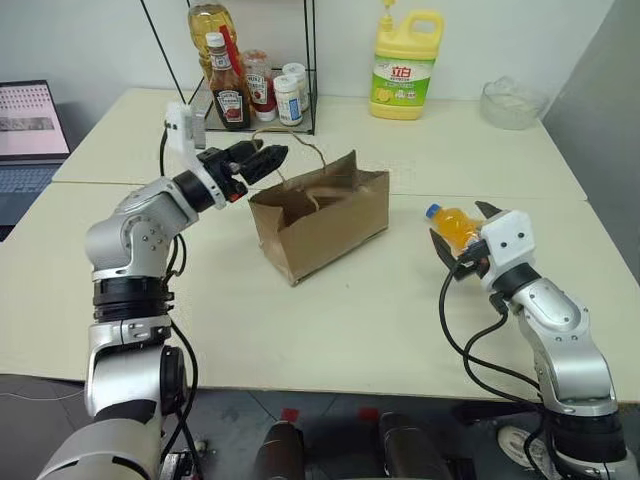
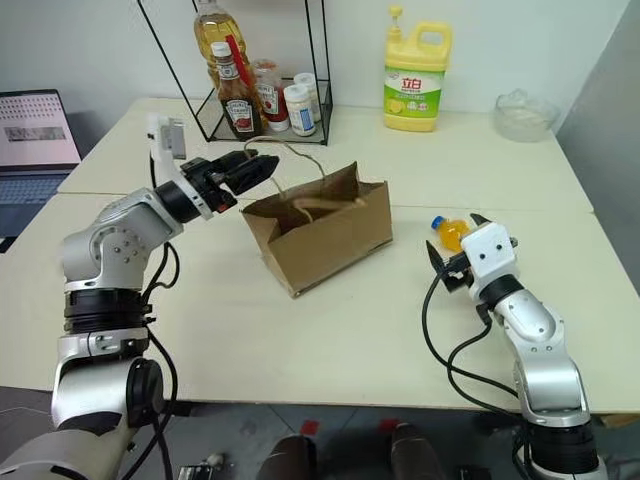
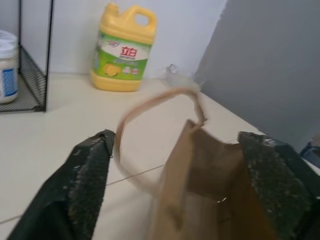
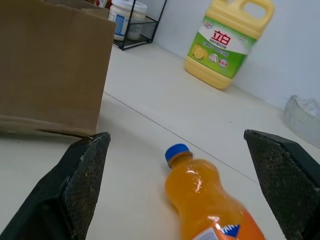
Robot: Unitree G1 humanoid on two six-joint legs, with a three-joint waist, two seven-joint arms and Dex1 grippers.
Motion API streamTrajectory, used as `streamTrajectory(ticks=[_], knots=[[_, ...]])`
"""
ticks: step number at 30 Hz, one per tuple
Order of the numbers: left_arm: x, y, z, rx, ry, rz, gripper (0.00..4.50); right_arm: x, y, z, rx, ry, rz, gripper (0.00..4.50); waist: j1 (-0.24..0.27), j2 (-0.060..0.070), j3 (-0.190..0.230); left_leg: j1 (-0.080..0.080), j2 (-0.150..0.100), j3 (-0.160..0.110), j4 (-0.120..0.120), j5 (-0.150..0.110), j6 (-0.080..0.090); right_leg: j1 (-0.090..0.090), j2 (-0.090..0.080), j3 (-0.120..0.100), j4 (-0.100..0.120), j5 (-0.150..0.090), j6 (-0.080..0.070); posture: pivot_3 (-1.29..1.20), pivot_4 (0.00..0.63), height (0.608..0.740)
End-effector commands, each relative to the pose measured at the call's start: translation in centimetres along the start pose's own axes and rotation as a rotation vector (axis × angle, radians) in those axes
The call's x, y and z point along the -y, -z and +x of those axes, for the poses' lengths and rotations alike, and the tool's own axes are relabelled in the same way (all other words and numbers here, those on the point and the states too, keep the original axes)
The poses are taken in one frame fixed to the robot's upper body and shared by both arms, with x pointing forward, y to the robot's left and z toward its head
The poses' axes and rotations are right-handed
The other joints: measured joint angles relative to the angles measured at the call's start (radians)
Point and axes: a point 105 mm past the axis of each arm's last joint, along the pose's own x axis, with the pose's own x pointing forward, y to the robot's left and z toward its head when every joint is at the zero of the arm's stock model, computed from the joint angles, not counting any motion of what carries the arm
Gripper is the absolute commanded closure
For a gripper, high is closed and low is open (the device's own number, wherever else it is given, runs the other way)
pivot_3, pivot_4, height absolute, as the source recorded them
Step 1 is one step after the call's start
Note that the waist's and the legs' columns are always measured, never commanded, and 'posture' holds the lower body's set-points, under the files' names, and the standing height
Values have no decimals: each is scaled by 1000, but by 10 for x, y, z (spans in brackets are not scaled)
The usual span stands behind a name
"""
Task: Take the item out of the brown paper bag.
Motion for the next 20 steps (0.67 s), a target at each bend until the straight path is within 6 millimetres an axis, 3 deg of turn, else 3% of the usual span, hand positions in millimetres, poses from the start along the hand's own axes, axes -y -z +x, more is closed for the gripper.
streamTrajectory(ticks=[1,8,11,15,20], knots=[[13,-17,-28,18,-11,111,29,3,-6,-13,20,46,14,0,0,0,0,0,0,0,0,0,0,0,0,0,0,0,0,0,150,740],[11,25,-72,-87,-256,334,29,-19,15,-37,-48,27,94,0,6,0,0,1,1,1,0,-1,1,2,0,1,0,0,0,0,150,740],[7,67,-95,-138,-414,322,29,-28,26,-45,-97,53,198,0,7,0,-1,3,1,1,0,-1,2,2,0,2,0,0,0,0,150,740],[23,124,-118,-243,-530,304,29,-37,40,-54,-170,89,312,0,6,-2,-2,2,2,2,0,-1,2,2,1,2,0,0,0,0,150,740],[45,161,-130,-286,-611,232,29,-49,50,-66,-243,119,448,0,13,-3,-3,3,1,2,0,-2,3,2,0,2,0,0,0,0,150,740]])
